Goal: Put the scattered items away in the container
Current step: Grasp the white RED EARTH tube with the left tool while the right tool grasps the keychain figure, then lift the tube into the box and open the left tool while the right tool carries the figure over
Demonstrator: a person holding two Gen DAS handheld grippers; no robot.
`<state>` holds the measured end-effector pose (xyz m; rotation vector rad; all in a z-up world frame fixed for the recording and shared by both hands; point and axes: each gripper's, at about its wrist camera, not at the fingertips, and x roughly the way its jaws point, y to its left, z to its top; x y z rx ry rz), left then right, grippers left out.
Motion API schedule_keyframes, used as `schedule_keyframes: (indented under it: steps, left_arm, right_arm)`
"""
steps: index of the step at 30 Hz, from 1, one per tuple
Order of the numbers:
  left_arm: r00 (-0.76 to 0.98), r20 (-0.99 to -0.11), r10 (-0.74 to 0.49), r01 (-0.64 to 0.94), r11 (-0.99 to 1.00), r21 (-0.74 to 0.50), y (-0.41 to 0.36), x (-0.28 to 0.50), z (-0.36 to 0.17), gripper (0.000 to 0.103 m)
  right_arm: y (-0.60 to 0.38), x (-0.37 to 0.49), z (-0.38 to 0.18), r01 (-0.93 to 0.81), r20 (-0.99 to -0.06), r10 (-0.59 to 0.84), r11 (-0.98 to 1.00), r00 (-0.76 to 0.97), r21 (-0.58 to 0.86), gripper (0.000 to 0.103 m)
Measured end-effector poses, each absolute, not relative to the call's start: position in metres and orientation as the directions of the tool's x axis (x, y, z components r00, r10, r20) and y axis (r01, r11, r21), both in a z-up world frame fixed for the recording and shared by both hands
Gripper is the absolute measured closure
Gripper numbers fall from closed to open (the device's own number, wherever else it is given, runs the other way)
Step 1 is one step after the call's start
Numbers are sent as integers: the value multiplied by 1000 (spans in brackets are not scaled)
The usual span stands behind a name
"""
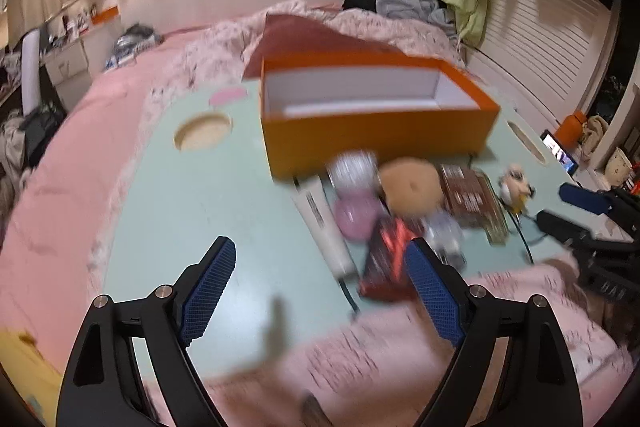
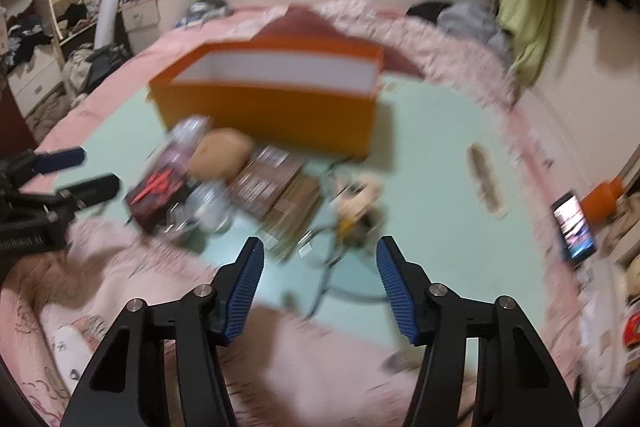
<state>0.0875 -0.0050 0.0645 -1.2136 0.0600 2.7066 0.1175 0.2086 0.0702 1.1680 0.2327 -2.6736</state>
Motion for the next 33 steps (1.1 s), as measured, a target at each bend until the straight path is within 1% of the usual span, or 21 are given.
schedule_keyframes:
  steps: [2,4,5,7,10,12,15,17,20,22,23,24,25,26,33]
  left_arm:
    - [-624,-763,170,-171,-982,-79,-12,68,63,33]
    - [-578,-791,201,-171,-978,-123,-16,51,55,39]
    - [-557,-803,213,-172,-975,-139,-17,45,49,46]
    - [-529,-817,229,-176,-972,-159,-15,37,39,47]
    - [-515,-824,236,-184,-969,-163,-8,37,30,47]
    - [-512,-825,239,-196,-968,-159,-5,39,28,51]
    - [-503,-830,241,-212,-965,-151,-1,37,23,57]
    - [-505,-832,231,-218,-966,-137,2,36,22,58]
    - [-523,-829,196,-230,-969,-84,9,37,21,61]
    - [-533,-823,198,-237,-968,-80,10,37,20,67]
    - [-539,-819,199,-236,-968,-80,8,36,20,73]
    - [-544,-815,201,-233,-969,-83,7,36,20,85]
    - [-546,-812,207,-230,-969,-92,4,35,20,85]
    - [-547,-808,219,-230,-967,-107,2,34,20,85]
    - [-565,-786,251,-233,-962,-139,-4,43,24,85]
  right_arm:
    - [223,107,75,242,-725,-152,-970,-672,-20,57]
    - [239,91,73,230,-729,-188,-972,-658,44,63]
    - [244,85,69,226,-735,-197,-972,-649,61,66]
    - [254,80,61,230,-736,-220,-969,-640,90,70]
    - [262,79,53,226,-729,-256,-964,-634,141,70]
    - [263,80,50,238,-724,-281,-957,-629,164,70]
    - [253,79,53,258,-718,-282,-955,-637,146,70]
    - [247,75,52,263,-723,-275,-956,-634,133,70]
    - [239,68,49,274,-734,-284,-952,-617,137,70]
    - [230,67,47,286,-744,-277,-951,-608,120,70]
    - [225,66,43,290,-759,-258,-952,-597,95,69]
    - [222,64,38,287,-775,-237,-955,-586,75,69]
    - [218,63,31,275,-792,-208,-960,-573,53,71]
    - [218,64,30,265,-785,-199,-963,-586,47,73]
    - [224,75,27,248,-760,-217,-966,-612,75,73]
